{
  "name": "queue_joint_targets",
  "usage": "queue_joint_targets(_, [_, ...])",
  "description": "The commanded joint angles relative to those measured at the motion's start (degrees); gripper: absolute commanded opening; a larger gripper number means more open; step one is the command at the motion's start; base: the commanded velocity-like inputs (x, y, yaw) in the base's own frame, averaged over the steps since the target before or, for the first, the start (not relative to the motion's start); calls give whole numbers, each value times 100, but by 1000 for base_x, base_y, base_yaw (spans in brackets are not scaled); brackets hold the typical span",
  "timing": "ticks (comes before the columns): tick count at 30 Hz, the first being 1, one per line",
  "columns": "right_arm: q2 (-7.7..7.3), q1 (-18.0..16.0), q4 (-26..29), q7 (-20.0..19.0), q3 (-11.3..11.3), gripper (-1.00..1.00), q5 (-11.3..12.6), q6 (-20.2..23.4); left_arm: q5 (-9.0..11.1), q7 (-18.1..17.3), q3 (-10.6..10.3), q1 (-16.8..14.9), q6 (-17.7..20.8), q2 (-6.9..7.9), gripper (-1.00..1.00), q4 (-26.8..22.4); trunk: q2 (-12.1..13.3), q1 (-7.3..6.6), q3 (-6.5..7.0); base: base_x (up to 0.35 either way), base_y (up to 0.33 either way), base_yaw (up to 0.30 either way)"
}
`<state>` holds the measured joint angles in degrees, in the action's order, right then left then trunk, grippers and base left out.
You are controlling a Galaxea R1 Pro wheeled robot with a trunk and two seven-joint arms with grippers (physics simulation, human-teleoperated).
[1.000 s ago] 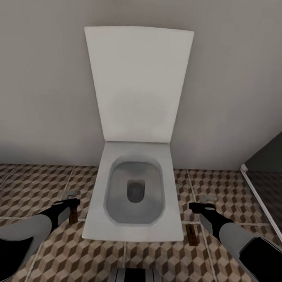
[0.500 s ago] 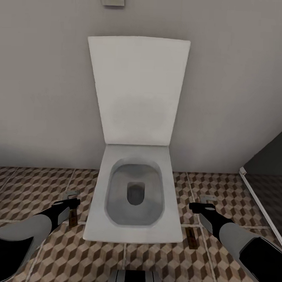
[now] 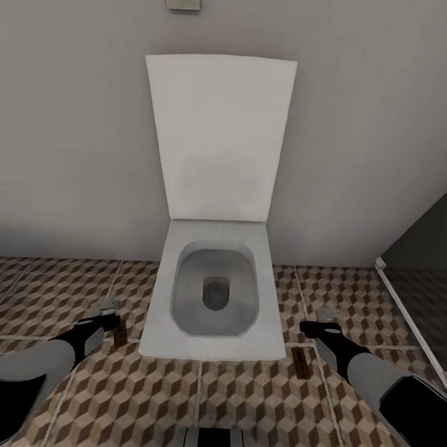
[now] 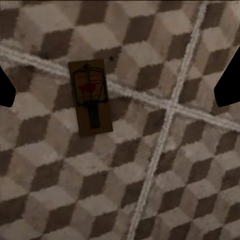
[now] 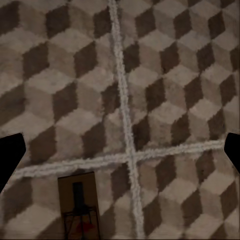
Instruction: Take the four mousetraps from the cabinet in the bathroom and place them on the bathroom floor. Make sure all four end up on the same floor surface, and ensure that at least two of them are either under or directly next to the same bathroom sink.
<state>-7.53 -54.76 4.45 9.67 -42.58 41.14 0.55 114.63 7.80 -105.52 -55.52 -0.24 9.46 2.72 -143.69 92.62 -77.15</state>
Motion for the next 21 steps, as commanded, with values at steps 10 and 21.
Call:
queue_joint_targets(10, [-10, 0, 12, 26, -49, 100, 52, 6, 46, 28, -42, -8, -2, 19, 100, -8, -1, -4, -3, -324, 0, 0])
queue_joint_targets(21, [-12, 0, 12, 26, -49, 100, 52, 6, 45, 33, -39, -4, -2, 21, 100, -8, -1, -4, -3, -336, 0, 0])
